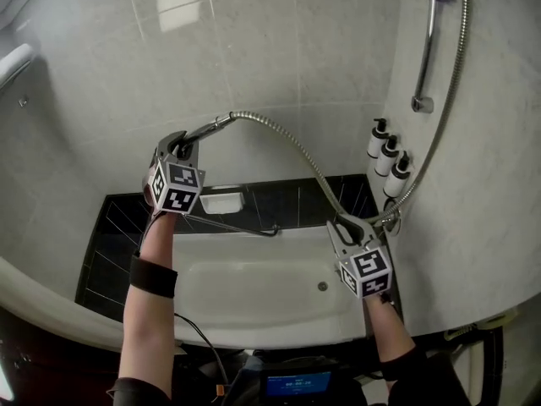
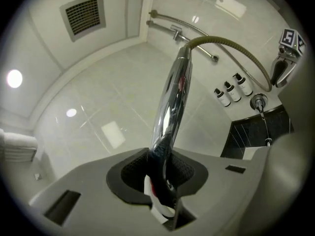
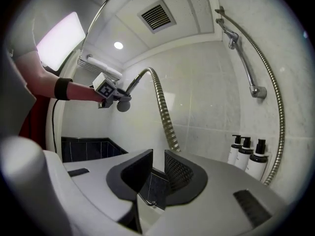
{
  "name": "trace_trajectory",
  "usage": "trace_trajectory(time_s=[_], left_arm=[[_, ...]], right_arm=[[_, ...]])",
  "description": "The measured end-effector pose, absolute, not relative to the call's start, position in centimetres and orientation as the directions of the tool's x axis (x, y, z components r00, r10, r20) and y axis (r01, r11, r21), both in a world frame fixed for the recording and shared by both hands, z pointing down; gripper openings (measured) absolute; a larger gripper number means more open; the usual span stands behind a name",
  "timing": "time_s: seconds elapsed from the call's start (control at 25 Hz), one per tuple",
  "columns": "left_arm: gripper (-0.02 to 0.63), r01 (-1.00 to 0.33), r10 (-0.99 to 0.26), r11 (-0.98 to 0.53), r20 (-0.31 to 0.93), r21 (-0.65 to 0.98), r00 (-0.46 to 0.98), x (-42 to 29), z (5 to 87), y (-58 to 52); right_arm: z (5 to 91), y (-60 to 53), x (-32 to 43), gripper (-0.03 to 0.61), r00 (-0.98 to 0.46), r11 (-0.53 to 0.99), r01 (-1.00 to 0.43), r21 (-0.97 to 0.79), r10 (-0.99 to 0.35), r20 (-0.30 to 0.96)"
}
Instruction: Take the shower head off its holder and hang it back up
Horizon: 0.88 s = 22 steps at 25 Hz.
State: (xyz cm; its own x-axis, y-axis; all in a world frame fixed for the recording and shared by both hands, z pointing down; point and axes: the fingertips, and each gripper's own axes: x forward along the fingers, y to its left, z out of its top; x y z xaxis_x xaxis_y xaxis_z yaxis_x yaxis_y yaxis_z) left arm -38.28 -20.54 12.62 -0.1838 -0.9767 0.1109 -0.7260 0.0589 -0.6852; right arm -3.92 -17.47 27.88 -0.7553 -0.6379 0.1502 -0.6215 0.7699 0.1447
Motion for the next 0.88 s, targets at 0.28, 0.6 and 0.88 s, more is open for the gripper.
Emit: trace_trajectory(time_s=[0.28, 0.6, 0.88], left_arm=[[0.078, -0.623, -0.989, 0.017, 0.079, -0.782, -0.126, -35.0, 4.6, -24.4], [0.08, -0.523, -0.994, -0.011, 0.068, -0.852, -0.091, -31.7, -2.1, -28.1], [0.08, -0.435, -0.998, 0.001, 0.024, -0.9, -0.052, -28.2, -9.3, -31.2]], right_arm=[[21.2, -16.8, -5.0, 0.061, -0.81, 0.81, -0.576, 0.108, -0.584, 0.061], [12.1, -18.7, -2.6, 0.0, -0.789, 0.773, -0.611, 0.171, -0.613, -0.051], [8.4, -23.4, 2.3, 0.0, -0.668, 0.645, -0.739, 0.194, -0.739, -0.089]])
